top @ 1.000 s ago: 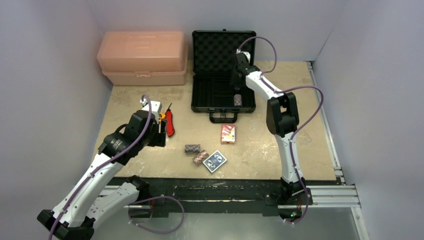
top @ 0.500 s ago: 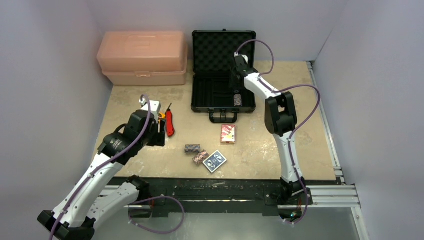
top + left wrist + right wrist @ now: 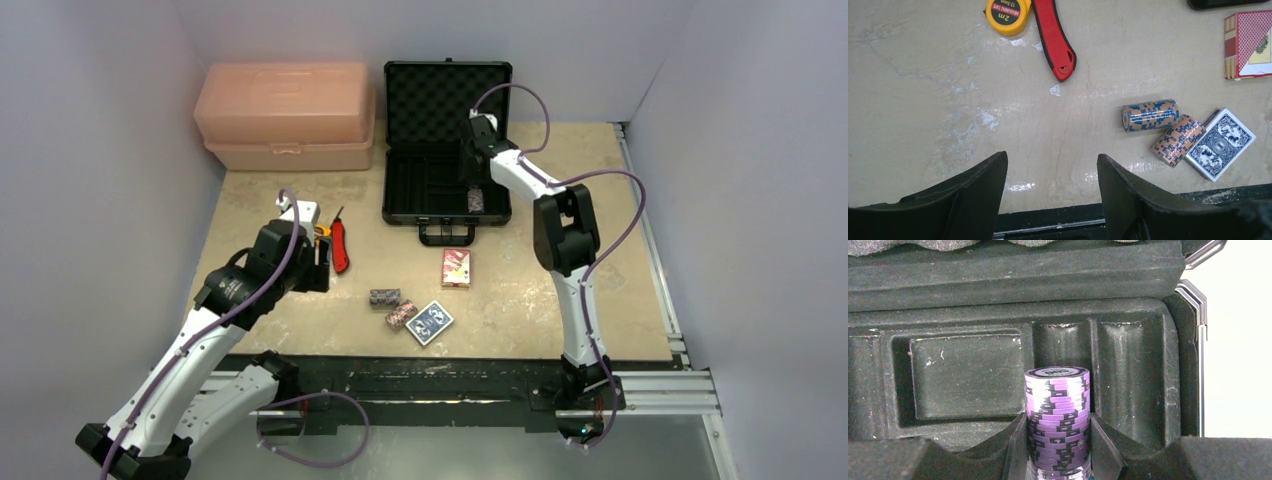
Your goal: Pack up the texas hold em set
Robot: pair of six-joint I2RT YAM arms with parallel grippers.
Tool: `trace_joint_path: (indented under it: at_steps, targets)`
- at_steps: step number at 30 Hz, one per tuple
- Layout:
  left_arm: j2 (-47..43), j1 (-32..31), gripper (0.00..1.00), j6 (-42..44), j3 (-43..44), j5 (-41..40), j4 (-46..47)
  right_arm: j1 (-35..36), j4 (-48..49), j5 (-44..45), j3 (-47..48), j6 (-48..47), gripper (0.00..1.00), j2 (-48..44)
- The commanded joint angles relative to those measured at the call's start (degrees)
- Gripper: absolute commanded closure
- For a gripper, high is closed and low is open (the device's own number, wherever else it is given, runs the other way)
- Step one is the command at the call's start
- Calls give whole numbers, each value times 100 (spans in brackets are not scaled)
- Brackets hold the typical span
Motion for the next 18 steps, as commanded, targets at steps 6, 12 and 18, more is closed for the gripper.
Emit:
trace_joint_path:
  at_steps: [6,12,18]
  targets:
    - [-87,80,35,79,56,74,163,-34,-636,141,-310,29,56,-483]
    - [-102,96,35,79,55,92,175,-21,-719,189,-326,12,55,-563]
    - [-112,110,35,86,52,94,176,-20,-776,318,-394,21,41,-648]
